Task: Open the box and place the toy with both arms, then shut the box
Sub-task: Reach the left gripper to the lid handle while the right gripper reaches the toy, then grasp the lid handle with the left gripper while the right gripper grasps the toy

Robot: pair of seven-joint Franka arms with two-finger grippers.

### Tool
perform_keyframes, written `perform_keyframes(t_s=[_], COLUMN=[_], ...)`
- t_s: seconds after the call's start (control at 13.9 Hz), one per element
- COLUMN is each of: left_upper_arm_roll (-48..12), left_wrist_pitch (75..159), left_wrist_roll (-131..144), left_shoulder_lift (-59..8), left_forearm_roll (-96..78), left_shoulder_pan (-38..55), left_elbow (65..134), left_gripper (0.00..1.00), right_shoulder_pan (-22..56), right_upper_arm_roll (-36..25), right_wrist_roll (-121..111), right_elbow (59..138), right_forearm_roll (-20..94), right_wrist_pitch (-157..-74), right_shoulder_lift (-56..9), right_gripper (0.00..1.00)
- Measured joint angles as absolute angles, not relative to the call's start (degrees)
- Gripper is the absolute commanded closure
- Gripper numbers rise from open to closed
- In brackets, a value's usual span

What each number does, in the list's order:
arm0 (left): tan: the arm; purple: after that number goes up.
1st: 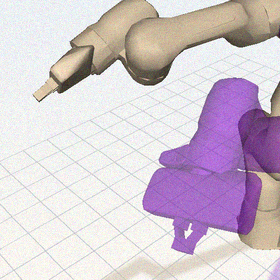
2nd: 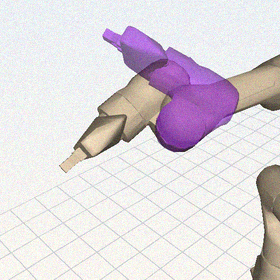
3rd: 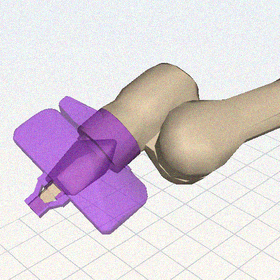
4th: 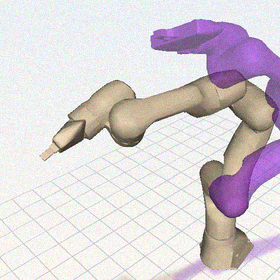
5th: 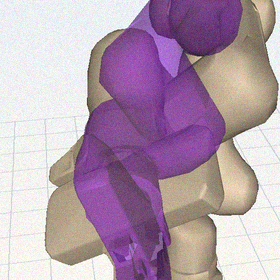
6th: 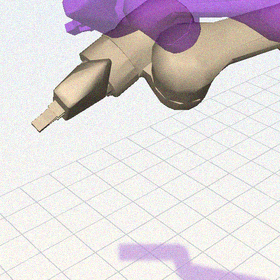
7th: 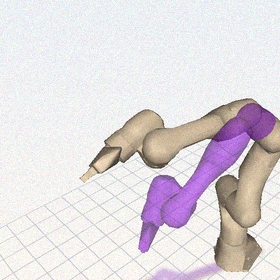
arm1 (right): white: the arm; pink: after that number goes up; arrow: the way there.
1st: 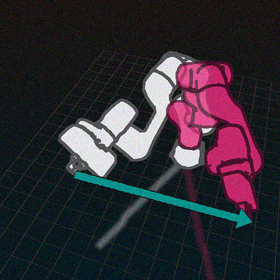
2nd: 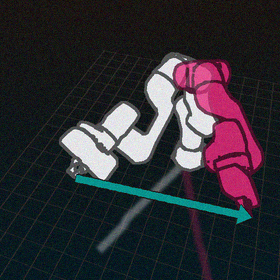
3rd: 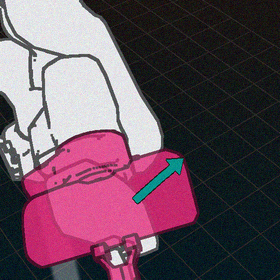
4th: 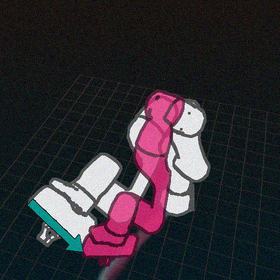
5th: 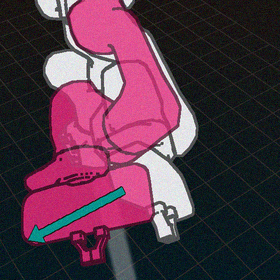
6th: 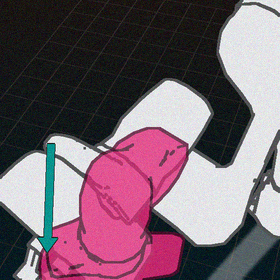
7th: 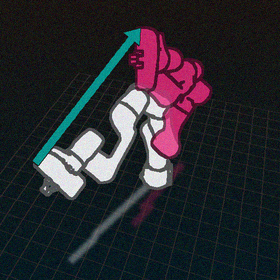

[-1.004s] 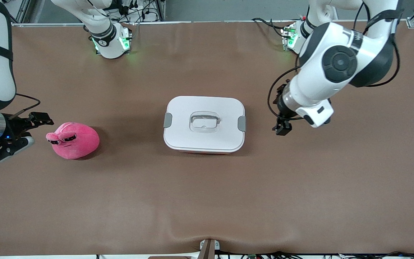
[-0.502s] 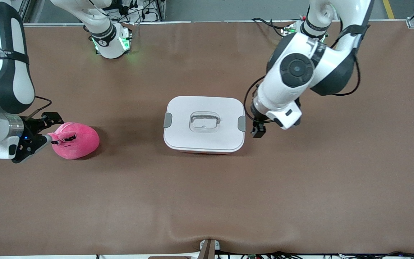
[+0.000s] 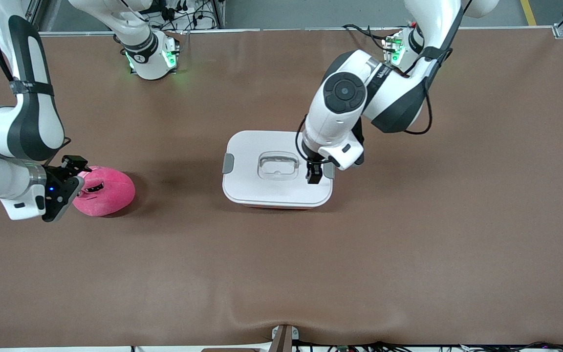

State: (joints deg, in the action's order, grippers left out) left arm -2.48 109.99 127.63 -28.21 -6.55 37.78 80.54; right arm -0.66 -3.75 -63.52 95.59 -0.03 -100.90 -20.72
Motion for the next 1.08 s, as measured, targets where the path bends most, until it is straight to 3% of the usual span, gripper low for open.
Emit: perform_keyframes(t_s=[0.5,1.0,1.08], left_upper_arm_roll=[-2.34,-2.31,-2.32], left_wrist_pitch=[113.41,114.75,114.82], left_wrist_roll=[135.61,139.64,141.36], left_shoulder_lift=[-34.15,-35.69,-36.33], left_forearm_roll=[-2.74,-0.09,1.29], left_shoulder_pan=[42.94,46.24,47.06], left_elbow=[77.29,76.87,76.88], left_gripper=[0.00,0.00,0.07], right_shoulder_pan=[-0.98,-0.91,-0.91], right_upper_arm_roll=[-4.09,-3.83,-3.82], right_wrist_roll=[-82.25,-94.76,-95.41], right_elbow=[99.96,101.49,101.53], right_forearm_roll=[-0.05,2.07,2.14], right_wrist_pitch=[-108.03,-108.72,-108.60], right_shoulder_lift=[-20.67,-20.12,-20.08], right_gripper=[0.00,0.00,0.00])
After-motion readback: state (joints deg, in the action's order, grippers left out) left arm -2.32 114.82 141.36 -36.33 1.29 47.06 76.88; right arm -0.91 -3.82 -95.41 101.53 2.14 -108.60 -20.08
